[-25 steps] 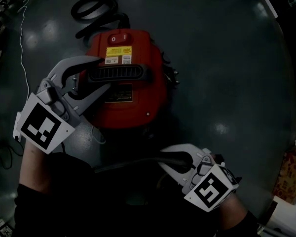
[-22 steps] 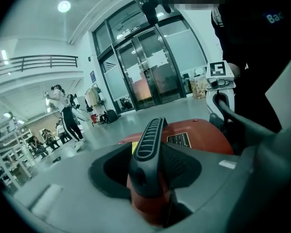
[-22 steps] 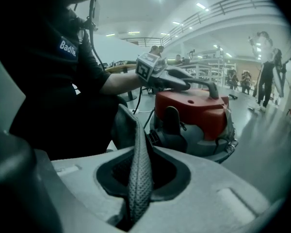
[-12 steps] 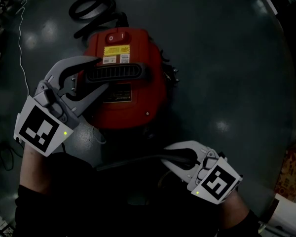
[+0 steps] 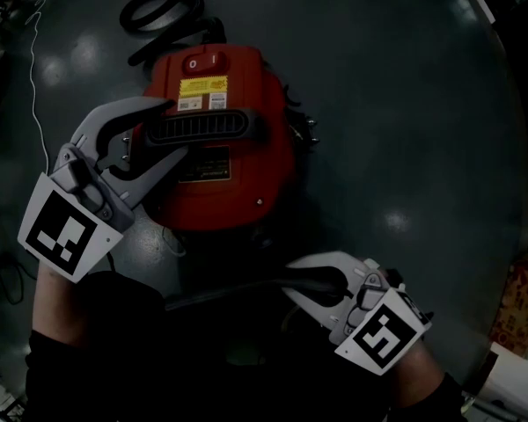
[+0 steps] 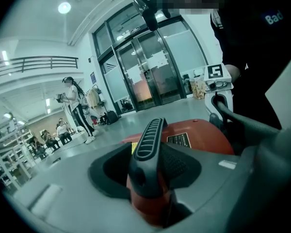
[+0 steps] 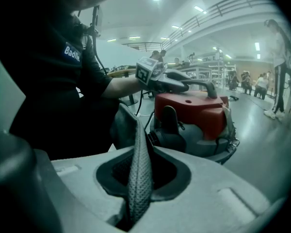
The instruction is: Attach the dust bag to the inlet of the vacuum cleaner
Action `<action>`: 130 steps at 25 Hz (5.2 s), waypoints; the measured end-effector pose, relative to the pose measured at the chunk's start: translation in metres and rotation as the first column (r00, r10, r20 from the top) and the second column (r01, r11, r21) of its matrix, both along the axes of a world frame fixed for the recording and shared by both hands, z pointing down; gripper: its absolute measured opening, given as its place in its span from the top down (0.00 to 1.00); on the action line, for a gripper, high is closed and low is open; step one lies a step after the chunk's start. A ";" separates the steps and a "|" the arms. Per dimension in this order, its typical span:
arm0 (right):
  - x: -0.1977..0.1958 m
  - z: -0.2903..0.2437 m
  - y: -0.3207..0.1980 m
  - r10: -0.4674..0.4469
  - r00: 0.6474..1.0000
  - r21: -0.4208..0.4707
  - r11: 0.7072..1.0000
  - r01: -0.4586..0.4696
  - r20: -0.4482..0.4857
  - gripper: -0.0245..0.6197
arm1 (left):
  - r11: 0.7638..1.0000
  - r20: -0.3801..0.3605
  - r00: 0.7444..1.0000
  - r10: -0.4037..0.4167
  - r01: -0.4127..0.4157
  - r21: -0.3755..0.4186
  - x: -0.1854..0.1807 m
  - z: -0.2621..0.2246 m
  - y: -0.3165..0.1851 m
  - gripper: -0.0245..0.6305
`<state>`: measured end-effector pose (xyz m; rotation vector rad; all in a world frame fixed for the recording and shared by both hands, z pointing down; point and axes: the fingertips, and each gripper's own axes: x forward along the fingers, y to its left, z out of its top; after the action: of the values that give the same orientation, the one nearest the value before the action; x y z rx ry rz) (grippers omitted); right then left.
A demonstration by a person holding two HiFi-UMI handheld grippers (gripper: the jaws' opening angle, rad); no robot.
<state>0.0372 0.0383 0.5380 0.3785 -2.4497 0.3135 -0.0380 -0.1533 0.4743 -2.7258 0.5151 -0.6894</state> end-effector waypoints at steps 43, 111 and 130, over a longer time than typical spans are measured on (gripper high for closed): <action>0.006 0.004 0.008 0.075 0.987 0.171 0.984 -0.050 -0.140 0.88 | 1.000 -0.006 1.000 0.003 -0.003 0.018 0.001 -0.001 0.000 0.71; 0.012 0.009 -0.001 0.211 0.977 -0.056 0.976 -0.212 -0.016 0.87 | 1.000 -0.039 0.999 -0.008 0.008 0.007 -0.001 0.001 0.001 0.71; 0.003 0.000 -0.007 0.059 0.988 0.185 0.982 -0.031 -0.143 0.85 | 1.000 -0.048 0.998 -0.028 0.028 0.003 -0.002 0.001 0.000 0.71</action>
<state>0.0402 0.0313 0.5377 0.5176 -2.3324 0.0765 -0.0400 -0.1532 0.4753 -2.7427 0.5665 -0.6310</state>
